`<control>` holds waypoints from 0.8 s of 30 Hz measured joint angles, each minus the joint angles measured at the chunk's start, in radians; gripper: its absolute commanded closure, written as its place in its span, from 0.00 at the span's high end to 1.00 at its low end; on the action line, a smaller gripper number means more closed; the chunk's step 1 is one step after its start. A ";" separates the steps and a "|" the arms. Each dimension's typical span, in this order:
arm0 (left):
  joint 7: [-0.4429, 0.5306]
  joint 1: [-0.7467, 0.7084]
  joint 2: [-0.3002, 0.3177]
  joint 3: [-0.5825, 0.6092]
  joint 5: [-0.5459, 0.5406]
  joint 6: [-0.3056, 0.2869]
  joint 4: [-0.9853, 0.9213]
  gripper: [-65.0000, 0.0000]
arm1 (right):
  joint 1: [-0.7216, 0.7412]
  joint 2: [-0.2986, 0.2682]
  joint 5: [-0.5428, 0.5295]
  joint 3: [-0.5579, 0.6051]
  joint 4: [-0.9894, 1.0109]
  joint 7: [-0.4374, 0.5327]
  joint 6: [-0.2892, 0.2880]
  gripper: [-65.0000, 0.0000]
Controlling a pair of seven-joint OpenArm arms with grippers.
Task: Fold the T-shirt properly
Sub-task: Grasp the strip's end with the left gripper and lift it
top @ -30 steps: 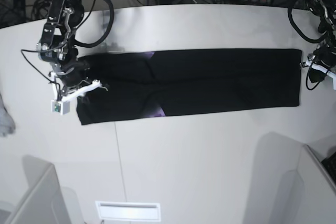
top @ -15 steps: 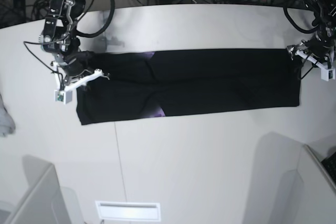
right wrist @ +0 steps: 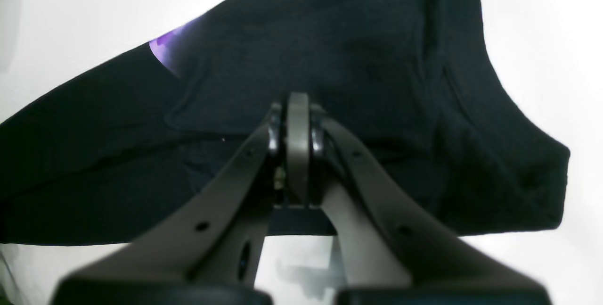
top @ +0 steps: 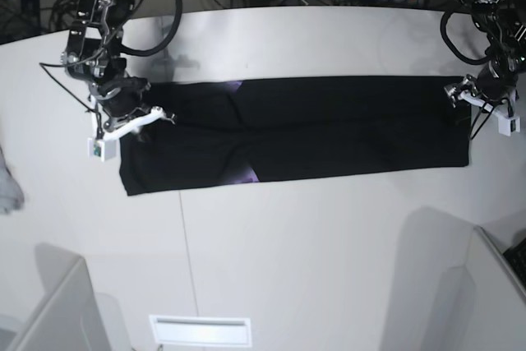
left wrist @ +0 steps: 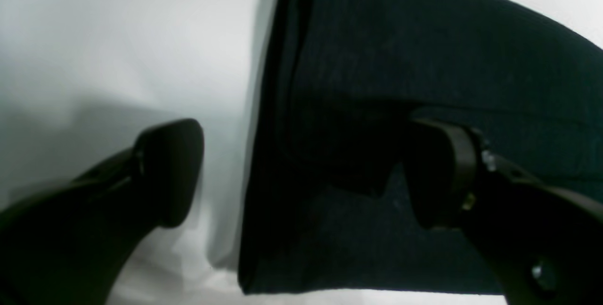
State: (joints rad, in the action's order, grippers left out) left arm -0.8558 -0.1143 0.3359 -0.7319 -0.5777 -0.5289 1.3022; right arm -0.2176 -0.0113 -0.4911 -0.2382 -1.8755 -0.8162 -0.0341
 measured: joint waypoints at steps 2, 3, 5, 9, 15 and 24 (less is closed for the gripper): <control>0.006 -0.003 0.004 0.018 0.000 -0.003 -0.003 0.85 | -0.014 0.000 0.000 0.000 0.000 0.002 0.000 0.00; 0.016 -0.003 0.013 0.043 0.000 -0.002 -0.011 0.76 | -0.019 0.000 0.000 -0.001 0.000 -0.002 0.000 0.00; 0.030 0.007 0.019 0.080 -0.017 -0.003 -0.038 0.59 | -0.021 0.000 0.000 -0.002 0.000 0.000 0.000 0.00; 0.050 0.017 0.019 0.085 -0.034 -0.004 -0.082 0.34 | -0.027 -0.005 0.000 -0.004 0.000 0.001 0.000 0.00; 0.044 0.017 0.020 0.085 -0.034 -0.004 -0.087 0.00 | -0.065 -0.005 0.000 -0.006 0.000 0.001 0.000 0.00; 0.086 -0.010 0.059 0.092 0.001 0.005 -0.055 0.00 | -0.117 -0.005 -0.003 -0.006 0.000 0.060 0.000 0.00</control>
State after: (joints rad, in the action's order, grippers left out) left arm -0.7696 -0.1246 0.3950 -0.6395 -0.5766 -0.5243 1.2469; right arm -0.3347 -0.0162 -0.4938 -0.2447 -1.8759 -0.7563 -0.0341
